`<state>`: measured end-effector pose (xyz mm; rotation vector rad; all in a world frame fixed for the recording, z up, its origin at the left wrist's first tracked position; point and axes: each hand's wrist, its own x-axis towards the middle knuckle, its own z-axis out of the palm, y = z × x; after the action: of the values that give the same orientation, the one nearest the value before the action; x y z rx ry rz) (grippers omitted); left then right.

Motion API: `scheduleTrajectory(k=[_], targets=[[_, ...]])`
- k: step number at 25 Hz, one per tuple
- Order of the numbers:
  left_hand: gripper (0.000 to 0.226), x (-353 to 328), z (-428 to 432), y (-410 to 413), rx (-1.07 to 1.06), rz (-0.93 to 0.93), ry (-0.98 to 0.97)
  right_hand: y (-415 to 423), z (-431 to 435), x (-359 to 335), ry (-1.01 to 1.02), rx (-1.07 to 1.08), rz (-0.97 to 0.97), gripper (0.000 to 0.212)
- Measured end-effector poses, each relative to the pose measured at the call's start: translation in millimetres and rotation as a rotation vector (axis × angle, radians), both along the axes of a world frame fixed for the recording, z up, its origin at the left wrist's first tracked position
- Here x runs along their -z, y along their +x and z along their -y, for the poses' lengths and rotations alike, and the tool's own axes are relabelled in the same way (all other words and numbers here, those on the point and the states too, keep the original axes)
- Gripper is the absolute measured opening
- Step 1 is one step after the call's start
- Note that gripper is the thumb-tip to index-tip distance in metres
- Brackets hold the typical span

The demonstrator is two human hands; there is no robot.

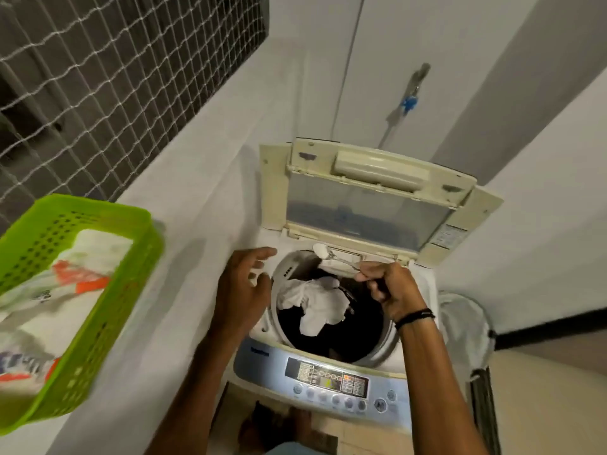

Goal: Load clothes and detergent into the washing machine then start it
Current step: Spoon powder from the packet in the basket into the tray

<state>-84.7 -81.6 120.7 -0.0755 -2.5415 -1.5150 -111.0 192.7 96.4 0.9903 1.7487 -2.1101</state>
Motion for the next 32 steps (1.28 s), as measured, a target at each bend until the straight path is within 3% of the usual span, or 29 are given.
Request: scheduleTrajectory(k=[4, 8, 12, 19, 22, 25, 27, 30, 32], targets=[[0.046, 35.5, -37.8, -10.3, 0.080, 0.109, -0.018, -12.6, -36.6, 55.3, -0.063, 0.141, 0.073, 0.028], [0.043, 61.5, -56.7, -15.3, 0.103, 0.168, -0.066, -28.5, -55.5, 92.0, -0.070, 0.244, 0.125, 0.022], [0.044, 83.0, -70.7, -26.0, 0.074, 0.286, -0.062, -43.8, -63.4, 122.5, 0.039, 0.283, 0.188, 0.022], [0.043, 100.3, -105.1, -42.4, 0.029, 0.483, -0.050, -43.4, -39.4, 153.4, 0.777, -0.116, -0.019, 0.031], [0.044, 104.5, -108.0, -42.4, 0.014, 0.494, -0.042, -42.0, -36.2, 153.2, 0.900, -0.217, -0.094, 0.037], [0.043, 100.9, -107.5, -42.0, 0.007, 0.496, -0.032, -43.3, -37.6, 160.7, 0.960, -0.206, -0.135, 0.026], [0.043, 99.3, -104.8, -42.6, 0.005, 0.498, -0.027, -43.4, -38.6, 162.4, 0.834, -0.096, -0.065, 0.023], [0.044, 96.8, -96.5, -43.5, 0.007, 0.486, -0.032, -41.6, -37.9, 147.6, 0.285, 0.193, 0.090, 0.022], [0.043, 90.4, -89.7, -43.1, 0.005, 0.464, -0.011, -37.4, -35.0, 132.6, 0.026, 0.314, 0.096, 0.021]])
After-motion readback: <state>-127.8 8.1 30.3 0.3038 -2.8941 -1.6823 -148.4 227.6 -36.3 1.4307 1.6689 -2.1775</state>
